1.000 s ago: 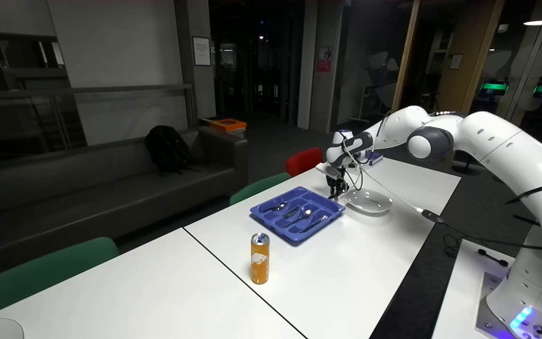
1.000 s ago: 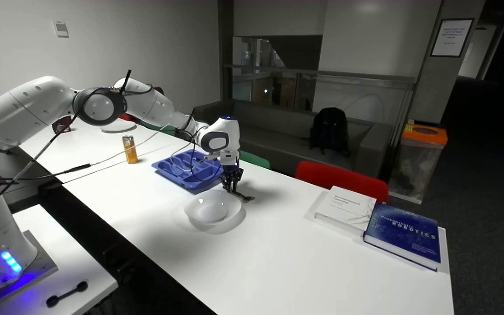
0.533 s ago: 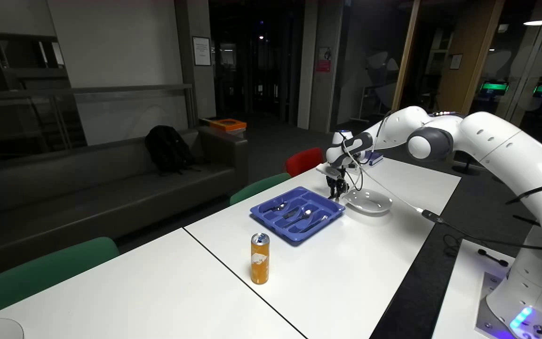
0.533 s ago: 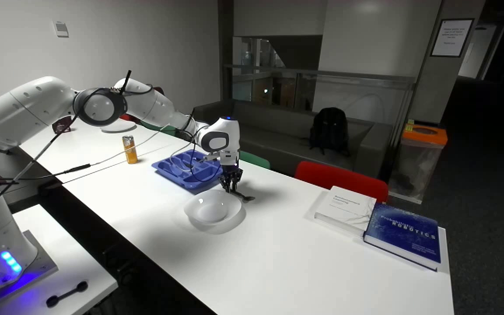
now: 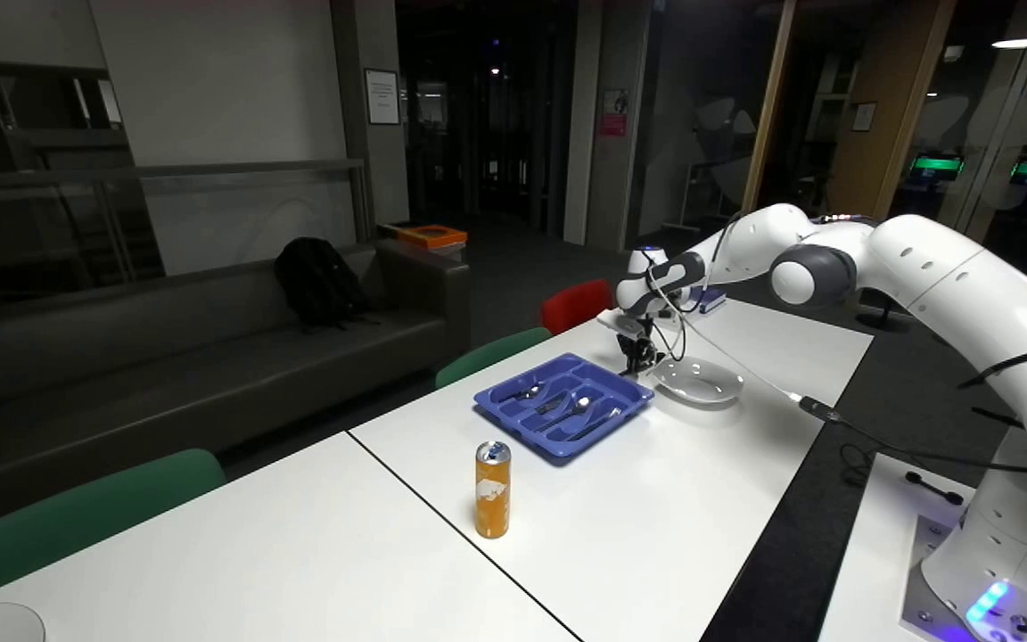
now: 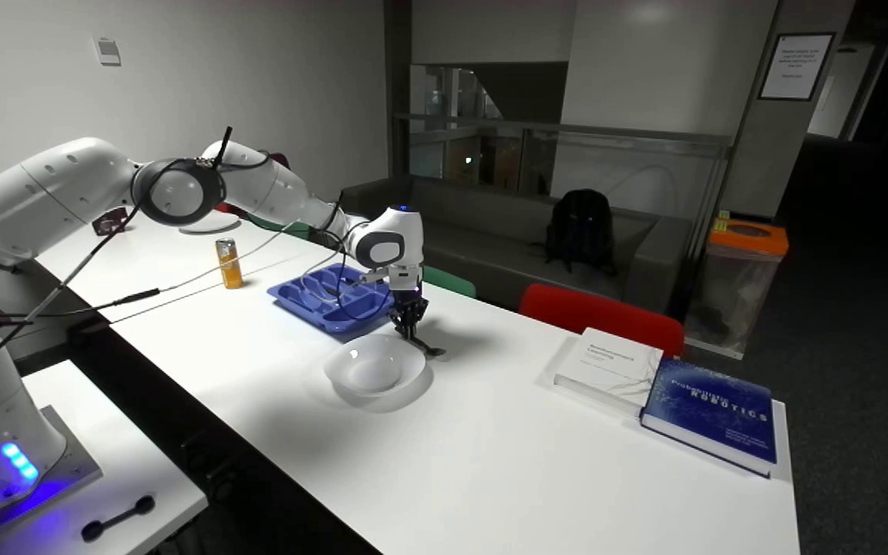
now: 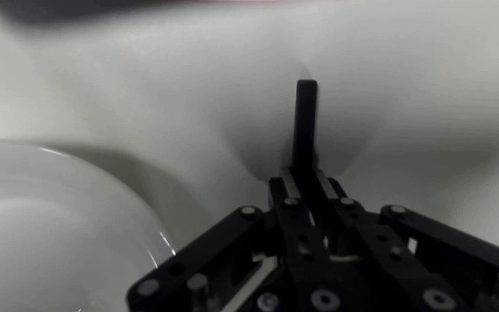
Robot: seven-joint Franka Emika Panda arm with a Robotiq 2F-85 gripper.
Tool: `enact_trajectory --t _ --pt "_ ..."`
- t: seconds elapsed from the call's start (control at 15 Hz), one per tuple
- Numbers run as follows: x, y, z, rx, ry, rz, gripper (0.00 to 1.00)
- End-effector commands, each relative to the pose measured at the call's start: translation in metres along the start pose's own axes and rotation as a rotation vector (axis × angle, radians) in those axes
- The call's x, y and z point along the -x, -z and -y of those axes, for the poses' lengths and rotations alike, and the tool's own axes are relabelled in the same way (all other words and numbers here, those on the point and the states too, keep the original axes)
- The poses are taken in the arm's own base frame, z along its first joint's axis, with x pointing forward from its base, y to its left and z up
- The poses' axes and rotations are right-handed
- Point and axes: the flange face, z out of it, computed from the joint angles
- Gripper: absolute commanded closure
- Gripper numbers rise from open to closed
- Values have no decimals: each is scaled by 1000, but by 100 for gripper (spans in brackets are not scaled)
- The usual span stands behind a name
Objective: Pick up the spoon from the table and put it in the blue plate.
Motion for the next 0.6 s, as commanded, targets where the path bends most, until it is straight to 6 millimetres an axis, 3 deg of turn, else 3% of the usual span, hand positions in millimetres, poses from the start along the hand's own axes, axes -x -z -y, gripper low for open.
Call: enact_trajectory --t 0.0,0.33,0.53 --pt "-2 7 5 13 -5 -27 97" --pt "-8 33 3 -11 0 -100 97" --pt "-13 59 6 -40 -5 -145 97"
